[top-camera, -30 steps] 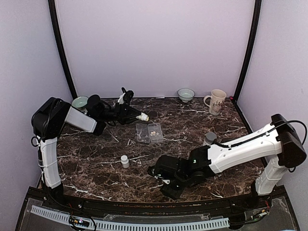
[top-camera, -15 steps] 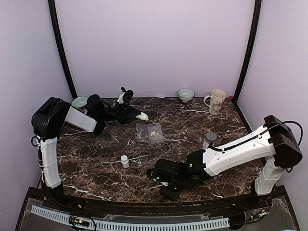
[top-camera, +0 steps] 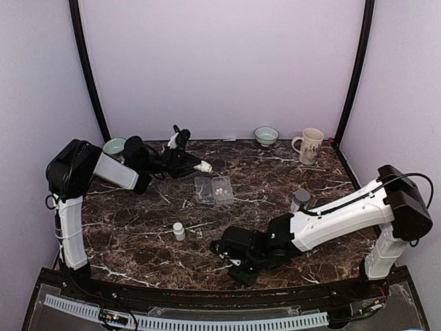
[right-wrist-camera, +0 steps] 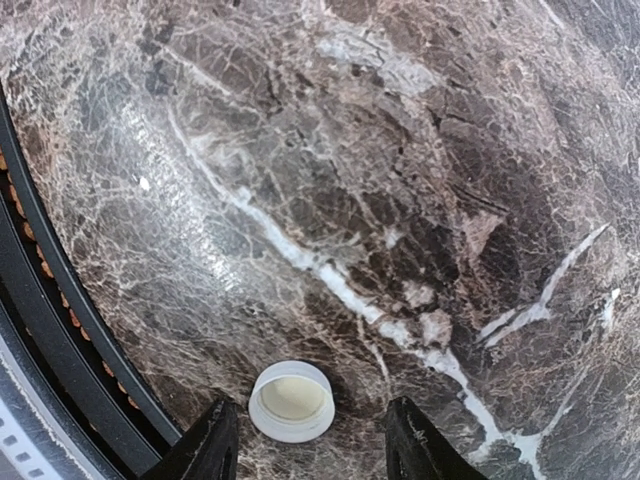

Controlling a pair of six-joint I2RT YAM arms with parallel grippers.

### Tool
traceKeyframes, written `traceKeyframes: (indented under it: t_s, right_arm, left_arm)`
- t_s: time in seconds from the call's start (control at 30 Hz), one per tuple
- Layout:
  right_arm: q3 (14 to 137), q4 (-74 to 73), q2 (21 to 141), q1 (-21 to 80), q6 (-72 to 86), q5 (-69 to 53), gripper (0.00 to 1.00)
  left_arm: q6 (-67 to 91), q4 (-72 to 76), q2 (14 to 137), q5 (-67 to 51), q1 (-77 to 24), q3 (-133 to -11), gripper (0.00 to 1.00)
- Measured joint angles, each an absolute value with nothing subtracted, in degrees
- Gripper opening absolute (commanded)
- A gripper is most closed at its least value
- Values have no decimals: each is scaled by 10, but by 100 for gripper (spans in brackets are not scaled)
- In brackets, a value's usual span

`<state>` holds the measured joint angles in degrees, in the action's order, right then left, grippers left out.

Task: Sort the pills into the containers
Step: Pick up the lid of the pill bottle from the center of the board.

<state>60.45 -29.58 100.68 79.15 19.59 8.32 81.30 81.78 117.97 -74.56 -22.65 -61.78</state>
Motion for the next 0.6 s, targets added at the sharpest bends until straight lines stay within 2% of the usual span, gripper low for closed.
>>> traceKeyframes:
  t_s: [0.27,0.6]
  right_arm:
    - [601,-291,1002,788,197,65,51]
    - [601,-292,1016,788,201,60,44]
  left_arm:
    - [839,851,1188,-746,-224,-618,0]
    - [849,857,1189,-745,-223,-618,0]
